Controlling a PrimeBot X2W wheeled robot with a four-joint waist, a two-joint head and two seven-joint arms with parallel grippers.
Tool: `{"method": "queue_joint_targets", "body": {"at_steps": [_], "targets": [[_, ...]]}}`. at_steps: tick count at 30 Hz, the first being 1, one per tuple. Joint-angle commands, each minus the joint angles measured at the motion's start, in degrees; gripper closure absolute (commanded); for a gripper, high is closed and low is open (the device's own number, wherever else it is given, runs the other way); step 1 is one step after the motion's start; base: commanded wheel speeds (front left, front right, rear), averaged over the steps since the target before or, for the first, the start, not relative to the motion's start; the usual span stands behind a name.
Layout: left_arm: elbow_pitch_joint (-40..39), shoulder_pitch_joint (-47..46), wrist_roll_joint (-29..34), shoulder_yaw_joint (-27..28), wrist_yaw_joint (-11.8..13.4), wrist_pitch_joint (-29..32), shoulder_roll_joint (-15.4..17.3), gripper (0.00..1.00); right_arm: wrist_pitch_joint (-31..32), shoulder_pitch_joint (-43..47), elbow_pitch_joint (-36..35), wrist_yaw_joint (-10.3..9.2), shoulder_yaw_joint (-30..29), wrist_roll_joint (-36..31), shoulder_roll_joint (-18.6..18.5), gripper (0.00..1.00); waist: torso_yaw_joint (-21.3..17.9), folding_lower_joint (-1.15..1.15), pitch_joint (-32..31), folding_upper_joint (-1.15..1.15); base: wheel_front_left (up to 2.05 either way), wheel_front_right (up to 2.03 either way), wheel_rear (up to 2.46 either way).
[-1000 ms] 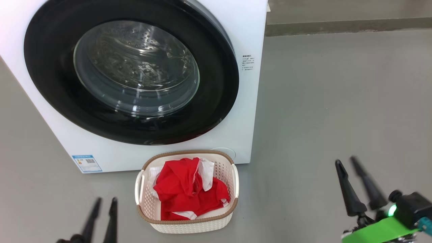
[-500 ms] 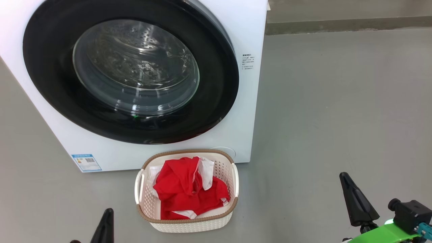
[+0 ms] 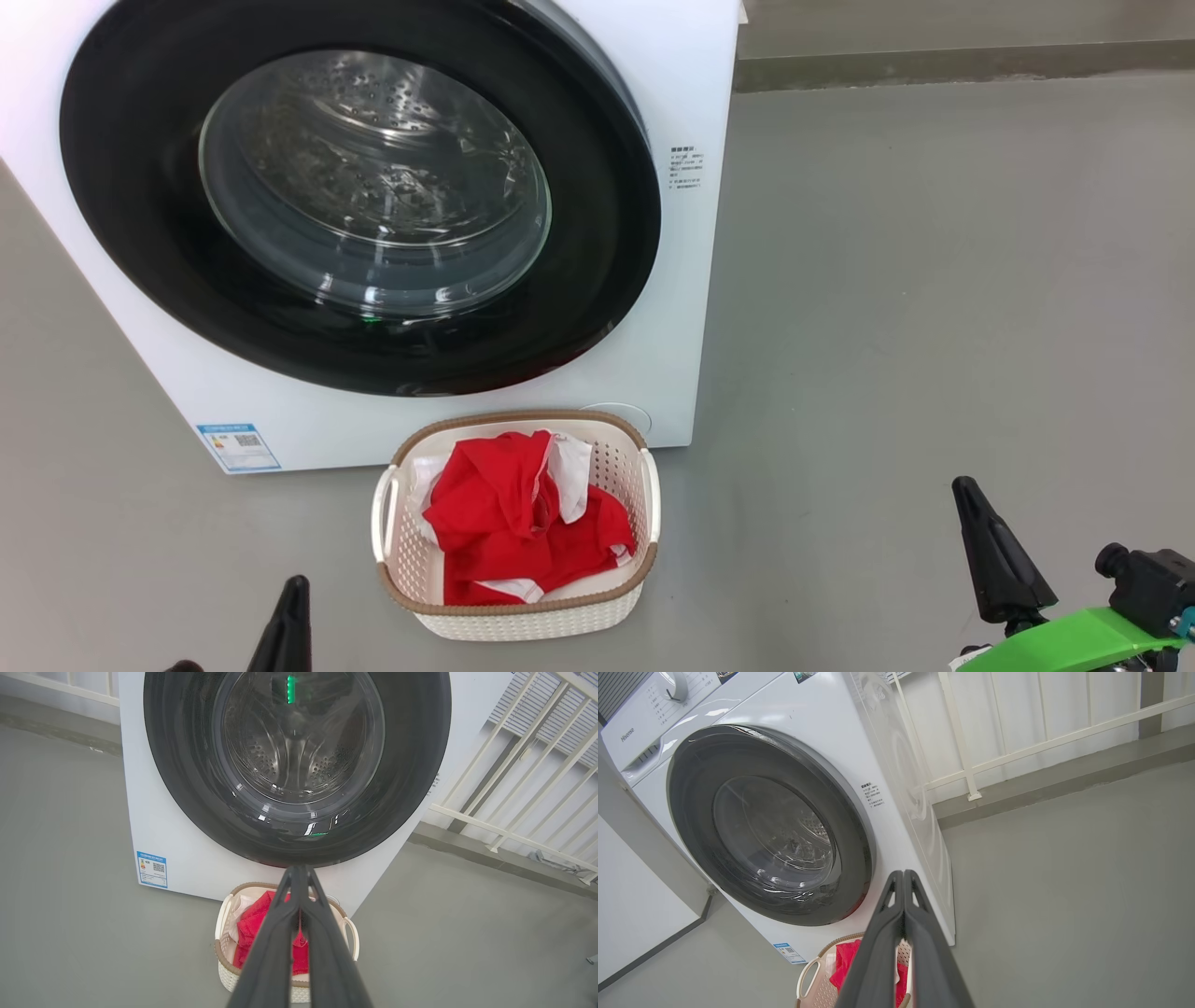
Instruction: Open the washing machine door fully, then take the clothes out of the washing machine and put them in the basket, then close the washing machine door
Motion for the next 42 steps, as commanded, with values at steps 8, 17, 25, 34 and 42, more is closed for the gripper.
{"method": "queue_joint_targets", "body": {"at_steps": [8, 17, 25, 34, 42], "targets": [[-0.84, -3.19, -7.26, 0.87, -0.26, 1.73, 0.78, 1.00, 1.74, -3.44, -0.59, -0.01, -0.92, 6.07, -0.10, 1.00, -0.02, -0.01, 0.20, 0.00, 0.00, 0.00, 0.00], [-0.53, -3.86, -12.69, 1.04, -0.32, 3.04, 0.84, 1.00, 3.04, -4.04, -0.07, -0.02, -1.44, 10.65, 0.16, 1.00, -0.04, -0.01, 0.38, 0.00, 0.00, 0.00, 0.00], [-0.21, -4.54, -18.19, 1.22, -0.38, 4.36, 0.90, 1.00, 4.37, -4.66, 0.46, -0.02, -1.98, 15.27, 0.45, 1.00, -0.05, -0.01, 0.56, 0.00, 0.00, 0.00, 0.00], [0.15, -5.30, -24.34, 1.42, -0.45, 5.85, 0.97, 1.00, 5.88, -5.35, 1.06, -0.03, -2.61, 20.43, 0.78, 1.00, -0.07, -0.01, 0.76, 0.00, 0.00, 0.00, 0.00], [0.47, -5.98, -29.82, 1.59, -0.50, 7.17, 1.02, 1.00, 7.23, -5.96, 1.59, -0.03, -3.19, 25.01, 1.09, 1.00, -0.09, -0.01, 0.94, 0.00, 0.00, 0.00, 0.00]]}}
